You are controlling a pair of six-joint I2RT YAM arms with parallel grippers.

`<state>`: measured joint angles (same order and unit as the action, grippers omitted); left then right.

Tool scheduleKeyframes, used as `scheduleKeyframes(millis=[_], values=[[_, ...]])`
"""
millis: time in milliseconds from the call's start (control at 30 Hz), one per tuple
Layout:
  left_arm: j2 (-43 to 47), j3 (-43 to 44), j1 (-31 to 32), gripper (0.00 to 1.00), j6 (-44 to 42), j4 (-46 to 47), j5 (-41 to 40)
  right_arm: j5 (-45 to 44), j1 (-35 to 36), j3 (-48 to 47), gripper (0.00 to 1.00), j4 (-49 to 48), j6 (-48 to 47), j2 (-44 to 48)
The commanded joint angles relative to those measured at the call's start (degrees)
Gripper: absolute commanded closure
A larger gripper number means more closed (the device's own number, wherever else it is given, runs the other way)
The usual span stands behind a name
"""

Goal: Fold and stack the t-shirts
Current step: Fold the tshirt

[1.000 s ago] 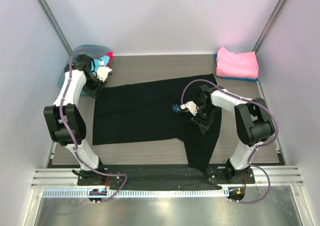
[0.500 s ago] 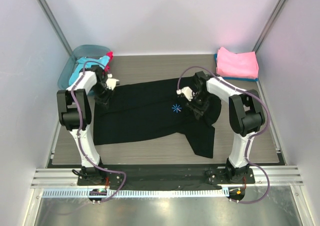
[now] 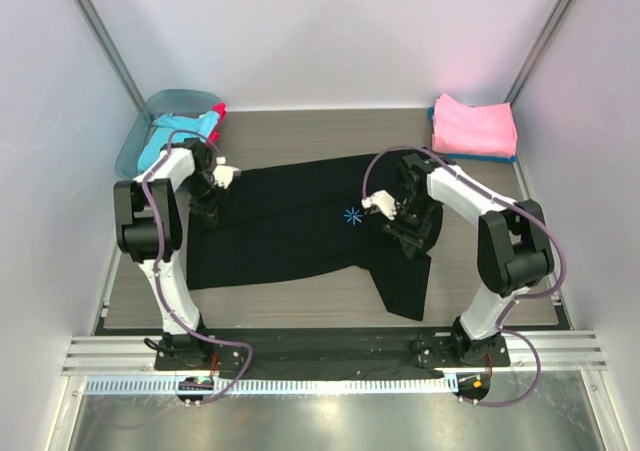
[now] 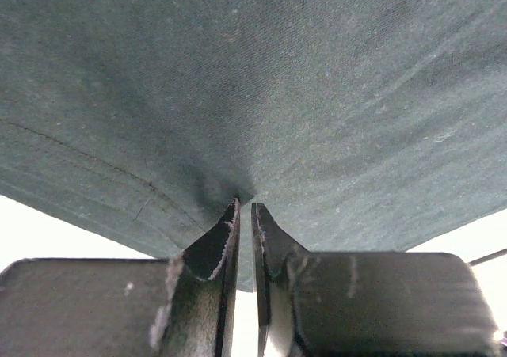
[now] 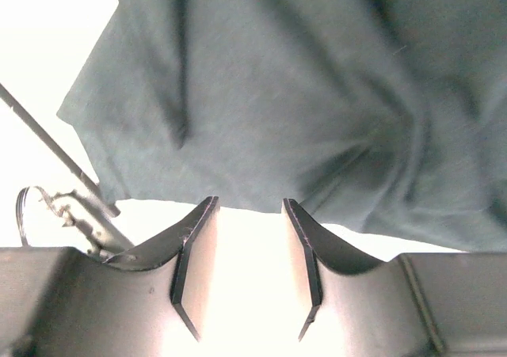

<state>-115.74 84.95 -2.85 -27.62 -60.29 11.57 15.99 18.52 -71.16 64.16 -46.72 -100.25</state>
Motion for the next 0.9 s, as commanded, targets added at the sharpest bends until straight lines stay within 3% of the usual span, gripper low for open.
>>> scheduleKeyframes(millis=[0, 233, 433, 867], values=[[1.7, -0.8, 0.0, 0.90, -1.0, 1.4, 0.0, -0.9, -0.2, 2.7, 0.57, 1.8, -3.2, 3.1], [0.3, -1.5, 0.1, 0.91, -1.1, 2.4, -0.7, -4.6, -0.2, 5.7, 0.57, -4.0, -0.4, -2.8], [0.2, -1.5, 0.0, 0.91, -2.5, 3.1, -2.3, -5.5, 1.0, 6.6, 0.58, -1.6, -1.4, -6.9], [-0.4, -0.1, 0.1, 0.92, -2.9, 5.7, -2.7, -4.6, 6.6, 10.5, 0.58, 5.8, -0.6, 0.7]])
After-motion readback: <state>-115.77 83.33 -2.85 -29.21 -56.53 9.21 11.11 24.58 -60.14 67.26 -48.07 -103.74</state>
